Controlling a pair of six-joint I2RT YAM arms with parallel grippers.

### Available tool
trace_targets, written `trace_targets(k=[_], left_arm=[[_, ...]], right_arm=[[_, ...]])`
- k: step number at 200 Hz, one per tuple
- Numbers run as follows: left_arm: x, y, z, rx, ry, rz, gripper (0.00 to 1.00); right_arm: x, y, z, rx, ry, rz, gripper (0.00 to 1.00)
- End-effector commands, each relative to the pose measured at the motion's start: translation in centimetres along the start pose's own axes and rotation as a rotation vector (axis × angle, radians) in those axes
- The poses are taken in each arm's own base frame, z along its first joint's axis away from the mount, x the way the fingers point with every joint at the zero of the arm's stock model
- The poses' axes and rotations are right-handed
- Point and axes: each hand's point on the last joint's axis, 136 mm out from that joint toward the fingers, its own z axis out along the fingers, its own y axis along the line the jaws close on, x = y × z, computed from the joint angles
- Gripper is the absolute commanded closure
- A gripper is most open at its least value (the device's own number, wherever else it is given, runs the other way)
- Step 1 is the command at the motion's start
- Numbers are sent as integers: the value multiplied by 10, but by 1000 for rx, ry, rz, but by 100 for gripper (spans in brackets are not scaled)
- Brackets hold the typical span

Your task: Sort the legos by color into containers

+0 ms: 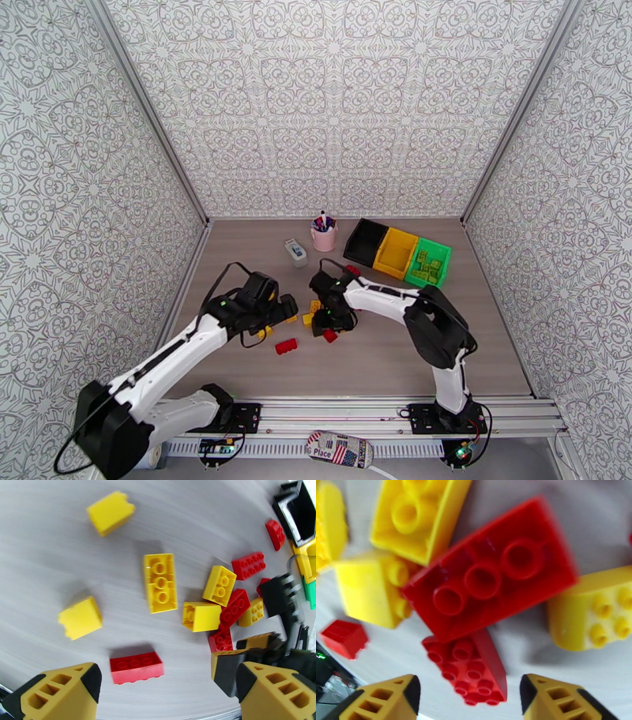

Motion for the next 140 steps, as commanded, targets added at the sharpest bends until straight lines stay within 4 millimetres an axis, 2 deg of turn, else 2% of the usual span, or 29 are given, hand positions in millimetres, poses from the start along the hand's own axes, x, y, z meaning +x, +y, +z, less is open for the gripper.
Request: trace_targets(k=[1, 46, 83, 109, 140], left_arm=[[10, 19, -3, -27, 25, -45, 4], [18, 34, -5, -27, 23, -83, 4], [22, 12, 10, 16, 96, -29, 4], [18, -19, 19, 71, 106, 28, 4], [13, -71, 36, 148, 143, 101, 4]], right_arm=[[-4, 0, 2, 64, -1, -37, 37], [-9, -2, 7, 104, -6, -34, 51], [-9, 1, -4, 51, -21, -5, 69], [-16, -12, -33, -68, -83, 103, 73], [-29, -47, -76, -143, -175, 220, 73]])
